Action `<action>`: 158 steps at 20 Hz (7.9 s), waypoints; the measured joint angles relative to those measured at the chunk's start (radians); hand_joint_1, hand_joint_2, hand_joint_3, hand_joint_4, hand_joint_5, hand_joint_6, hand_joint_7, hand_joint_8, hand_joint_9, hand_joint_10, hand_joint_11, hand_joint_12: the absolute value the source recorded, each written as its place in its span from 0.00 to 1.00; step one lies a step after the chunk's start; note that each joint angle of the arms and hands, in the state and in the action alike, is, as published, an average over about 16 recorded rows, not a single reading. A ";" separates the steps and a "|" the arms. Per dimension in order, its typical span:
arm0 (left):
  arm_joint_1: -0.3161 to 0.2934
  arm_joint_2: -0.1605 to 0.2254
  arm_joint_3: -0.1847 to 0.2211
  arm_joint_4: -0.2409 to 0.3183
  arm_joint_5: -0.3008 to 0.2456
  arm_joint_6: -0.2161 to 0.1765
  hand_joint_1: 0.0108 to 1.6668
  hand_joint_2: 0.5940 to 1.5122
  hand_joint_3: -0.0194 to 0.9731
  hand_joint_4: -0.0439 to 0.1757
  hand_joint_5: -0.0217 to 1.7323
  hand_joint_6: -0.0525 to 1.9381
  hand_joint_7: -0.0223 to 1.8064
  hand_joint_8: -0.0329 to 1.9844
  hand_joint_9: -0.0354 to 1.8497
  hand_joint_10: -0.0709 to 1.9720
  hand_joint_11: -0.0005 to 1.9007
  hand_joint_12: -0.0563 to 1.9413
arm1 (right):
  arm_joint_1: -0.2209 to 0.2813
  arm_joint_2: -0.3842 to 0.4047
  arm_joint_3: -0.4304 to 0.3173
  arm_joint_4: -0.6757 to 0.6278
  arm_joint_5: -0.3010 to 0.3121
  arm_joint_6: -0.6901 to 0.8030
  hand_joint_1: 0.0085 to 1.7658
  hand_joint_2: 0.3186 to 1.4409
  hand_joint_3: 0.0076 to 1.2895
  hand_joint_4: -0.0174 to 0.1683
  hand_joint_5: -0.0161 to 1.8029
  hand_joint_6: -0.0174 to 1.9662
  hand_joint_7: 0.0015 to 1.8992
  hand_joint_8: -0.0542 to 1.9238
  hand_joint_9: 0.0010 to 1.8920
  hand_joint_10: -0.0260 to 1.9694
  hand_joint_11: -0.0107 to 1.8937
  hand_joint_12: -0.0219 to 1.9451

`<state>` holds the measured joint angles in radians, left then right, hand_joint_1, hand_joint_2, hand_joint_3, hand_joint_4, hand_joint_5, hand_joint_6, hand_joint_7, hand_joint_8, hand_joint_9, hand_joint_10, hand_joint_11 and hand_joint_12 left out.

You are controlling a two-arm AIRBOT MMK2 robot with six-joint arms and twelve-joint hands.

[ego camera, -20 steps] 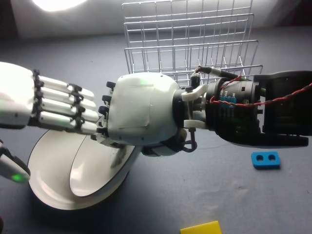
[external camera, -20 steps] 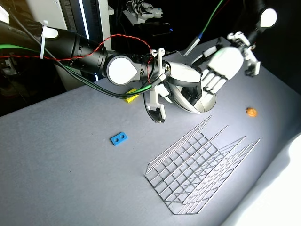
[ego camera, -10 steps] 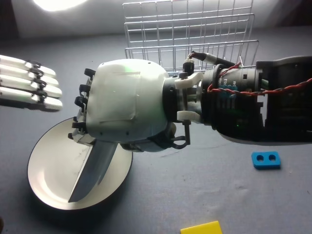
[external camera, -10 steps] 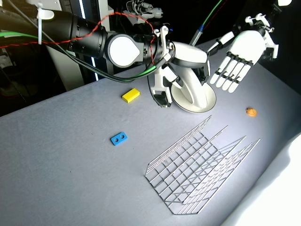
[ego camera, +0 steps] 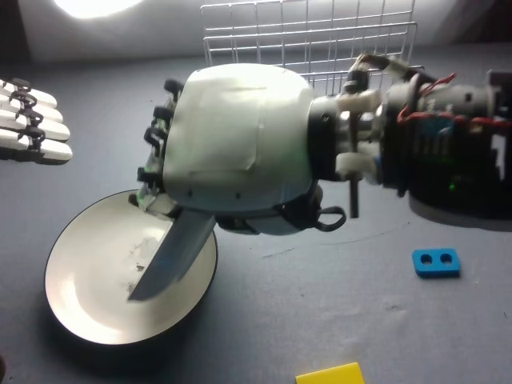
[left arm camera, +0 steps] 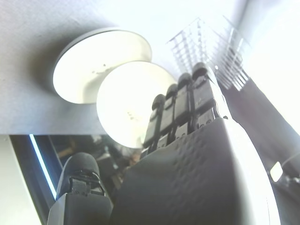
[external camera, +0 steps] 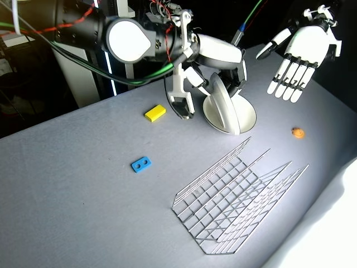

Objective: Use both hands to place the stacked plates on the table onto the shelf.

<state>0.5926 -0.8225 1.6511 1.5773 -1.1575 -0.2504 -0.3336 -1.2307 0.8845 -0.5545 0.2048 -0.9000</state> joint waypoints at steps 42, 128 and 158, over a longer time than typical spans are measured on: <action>0.006 0.037 -0.128 0.103 0.001 -0.028 0.00 0.63 0.03 0.20 0.03 0.03 0.03 0.01 0.03 0.04 0.01 0.03 | 0.287 0.209 0.211 -0.144 -0.146 1.185 0.74 0.66 0.01 0.05 0.46 0.54 0.50 0.53 0.54 0.49 0.46 0.59; 0.362 -0.099 -0.077 0.033 0.209 0.024 0.00 0.64 0.03 0.17 0.01 0.02 0.01 0.01 0.01 0.01 0.02 0.05 | -0.054 -0.029 0.082 0.361 0.034 -0.221 0.60 0.54 0.00 0.10 0.02 0.03 0.00 0.04 0.01 0.02 0.02 0.05; 0.366 -0.103 -0.074 0.030 0.205 0.020 0.00 0.64 0.03 0.16 0.01 0.01 0.01 0.01 0.01 0.01 0.01 0.04 | -0.175 -0.423 0.425 0.392 0.060 -0.370 0.59 0.65 0.01 0.08 0.34 0.13 0.36 0.11 0.38 0.09 0.23 0.59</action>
<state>0.9586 -0.9260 1.5774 1.6071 -0.9528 -0.2302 -0.5091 -1.6537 1.3092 -0.1622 0.2646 -1.2702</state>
